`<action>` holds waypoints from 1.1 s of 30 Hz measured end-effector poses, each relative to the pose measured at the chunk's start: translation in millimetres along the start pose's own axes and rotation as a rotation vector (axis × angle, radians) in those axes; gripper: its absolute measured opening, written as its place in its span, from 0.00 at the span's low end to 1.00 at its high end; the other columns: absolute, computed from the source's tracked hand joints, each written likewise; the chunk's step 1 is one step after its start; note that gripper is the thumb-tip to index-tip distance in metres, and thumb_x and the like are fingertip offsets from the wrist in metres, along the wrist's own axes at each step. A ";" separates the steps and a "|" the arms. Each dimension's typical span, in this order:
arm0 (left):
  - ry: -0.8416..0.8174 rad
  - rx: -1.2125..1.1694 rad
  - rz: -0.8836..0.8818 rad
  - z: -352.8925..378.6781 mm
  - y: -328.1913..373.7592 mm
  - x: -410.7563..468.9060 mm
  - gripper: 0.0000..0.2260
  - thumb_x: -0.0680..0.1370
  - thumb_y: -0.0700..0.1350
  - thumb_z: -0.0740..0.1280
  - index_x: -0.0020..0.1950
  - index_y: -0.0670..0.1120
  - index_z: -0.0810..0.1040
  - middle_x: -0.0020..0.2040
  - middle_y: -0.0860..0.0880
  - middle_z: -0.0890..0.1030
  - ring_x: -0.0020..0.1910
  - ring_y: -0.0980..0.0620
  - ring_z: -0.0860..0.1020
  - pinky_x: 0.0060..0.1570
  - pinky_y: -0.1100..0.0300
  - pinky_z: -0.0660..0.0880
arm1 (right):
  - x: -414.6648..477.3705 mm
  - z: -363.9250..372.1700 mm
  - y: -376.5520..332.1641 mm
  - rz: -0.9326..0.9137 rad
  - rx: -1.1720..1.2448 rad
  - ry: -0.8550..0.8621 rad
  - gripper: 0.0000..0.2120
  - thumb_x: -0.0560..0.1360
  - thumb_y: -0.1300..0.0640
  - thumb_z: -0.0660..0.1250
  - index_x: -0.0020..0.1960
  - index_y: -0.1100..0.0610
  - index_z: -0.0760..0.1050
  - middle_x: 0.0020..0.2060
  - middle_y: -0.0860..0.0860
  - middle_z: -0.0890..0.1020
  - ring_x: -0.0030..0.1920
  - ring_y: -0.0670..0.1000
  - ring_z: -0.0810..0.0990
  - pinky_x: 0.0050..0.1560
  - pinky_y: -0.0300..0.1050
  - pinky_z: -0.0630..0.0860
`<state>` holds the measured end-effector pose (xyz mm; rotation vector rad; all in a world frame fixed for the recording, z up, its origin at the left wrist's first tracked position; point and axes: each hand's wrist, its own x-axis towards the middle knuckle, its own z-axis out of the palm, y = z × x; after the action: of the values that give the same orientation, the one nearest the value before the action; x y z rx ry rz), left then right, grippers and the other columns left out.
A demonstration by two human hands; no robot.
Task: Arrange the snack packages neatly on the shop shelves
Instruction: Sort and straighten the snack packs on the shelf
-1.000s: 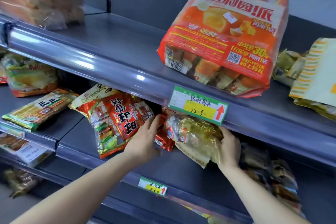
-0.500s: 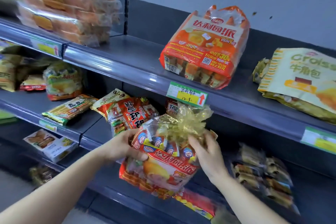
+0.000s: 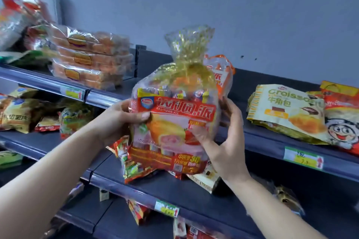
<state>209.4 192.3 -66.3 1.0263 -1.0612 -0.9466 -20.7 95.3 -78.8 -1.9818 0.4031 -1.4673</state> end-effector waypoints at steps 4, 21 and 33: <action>0.100 -0.016 0.117 21.9 40.8 46.1 0.27 0.60 0.49 0.80 0.56 0.45 0.79 0.48 0.45 0.85 0.45 0.46 0.84 0.51 0.46 0.79 | 40.0 -4.7 5.6 0.158 0.014 -0.026 0.36 0.64 0.45 0.78 0.67 0.47 0.67 0.58 0.42 0.79 0.60 0.43 0.77 0.62 0.50 0.75; -0.048 0.415 0.040 10.3 -4.8 173.8 0.30 0.65 0.43 0.79 0.64 0.49 0.72 0.54 0.52 0.83 0.52 0.53 0.82 0.55 0.55 0.77 | 121.3 0.2 90.5 0.503 -0.248 0.048 0.41 0.63 0.34 0.72 0.69 0.47 0.61 0.63 0.46 0.72 0.62 0.47 0.71 0.58 0.45 0.69; 0.050 0.642 0.039 -6.4 -25.5 190.0 0.47 0.45 0.61 0.80 0.63 0.55 0.71 0.54 0.57 0.83 0.54 0.53 0.80 0.59 0.49 0.76 | 121.3 3.2 93.8 0.537 -0.520 -0.084 0.41 0.68 0.43 0.74 0.71 0.56 0.57 0.64 0.49 0.73 0.62 0.52 0.74 0.53 0.43 0.69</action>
<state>255.0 6.8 -49.8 1.5337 -1.3758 -0.5448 34.0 -45.1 -49.9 -2.0717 1.2714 -0.9927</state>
